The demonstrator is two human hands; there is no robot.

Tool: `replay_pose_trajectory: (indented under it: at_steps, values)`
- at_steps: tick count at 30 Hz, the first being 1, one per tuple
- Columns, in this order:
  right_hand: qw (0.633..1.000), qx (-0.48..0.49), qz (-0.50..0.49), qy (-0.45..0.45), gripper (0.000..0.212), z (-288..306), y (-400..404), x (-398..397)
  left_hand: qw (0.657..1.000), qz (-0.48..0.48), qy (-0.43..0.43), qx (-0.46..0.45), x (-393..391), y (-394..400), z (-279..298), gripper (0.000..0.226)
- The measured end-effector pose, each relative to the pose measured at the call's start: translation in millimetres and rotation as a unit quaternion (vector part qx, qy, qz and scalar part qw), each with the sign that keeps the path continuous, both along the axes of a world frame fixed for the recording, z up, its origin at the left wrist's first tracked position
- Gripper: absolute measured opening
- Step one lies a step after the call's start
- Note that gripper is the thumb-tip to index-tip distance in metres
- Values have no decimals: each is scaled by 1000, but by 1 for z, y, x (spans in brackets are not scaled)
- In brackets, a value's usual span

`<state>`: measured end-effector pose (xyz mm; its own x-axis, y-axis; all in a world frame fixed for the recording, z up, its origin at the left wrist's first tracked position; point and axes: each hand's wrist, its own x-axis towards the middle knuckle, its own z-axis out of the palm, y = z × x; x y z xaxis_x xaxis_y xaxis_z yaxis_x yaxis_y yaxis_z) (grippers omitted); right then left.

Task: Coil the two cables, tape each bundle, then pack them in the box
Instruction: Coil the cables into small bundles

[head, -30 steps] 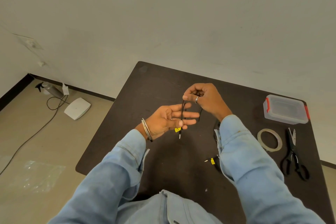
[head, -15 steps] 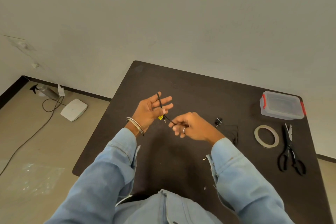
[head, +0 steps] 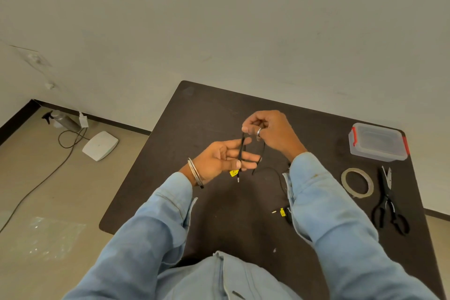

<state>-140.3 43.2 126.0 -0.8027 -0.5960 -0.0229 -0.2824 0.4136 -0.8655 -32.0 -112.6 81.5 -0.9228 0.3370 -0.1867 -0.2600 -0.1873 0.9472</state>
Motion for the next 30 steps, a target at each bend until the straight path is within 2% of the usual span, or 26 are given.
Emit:
replay_pose_trajectory:
  at_steps: [3,5,9,11,13,15,18,20,22,25,28,30]
  values:
    - [995,-52,-54,-65,10,-25,0,6,998,33,-22,47,2,-4,5,47]
    - [992,-74,-72,-78,10,-36,-1,12,998,28,-41,40,4,-8,5,46]
    - [986,-97,-93,-102,8,-34,-3,8,996,-27,-37,-80,4,-16,2,47]
    - [989,-82,-85,-89,7,-29,-5,4,993,-48,-34,-102,3,-20,2,48]
    - [992,-80,-77,-62,8,-29,-7,-1,998,-31,-27,-44,5,-21,3,49]
    - [993,-81,-73,-48,7,-32,-8,-2,998,33,-25,47,7,-22,6,53]
    - [998,-25,-30,-56,20,-41,-12,12,971,170,-14,166,5,-23,12,59]
    - [994,23,32,-98,19,-45,-16,29,950,255,-9,180,0,-29,11,57]
    - [987,56,97,-116,18,-42,-18,41,946,305,-19,110,-2,-36,8,59]
    - [969,139,181,-91,20,-23,-17,44,942,330,-41,-35,3,-41,-2,66]
    - [942,223,249,-27,20,-4,-21,38,943,315,-64,-82,1,-35,-10,67]
    - [922,272,276,1,19,0,-25,35,936,337,-76,-72,-3,-30,-8,56]
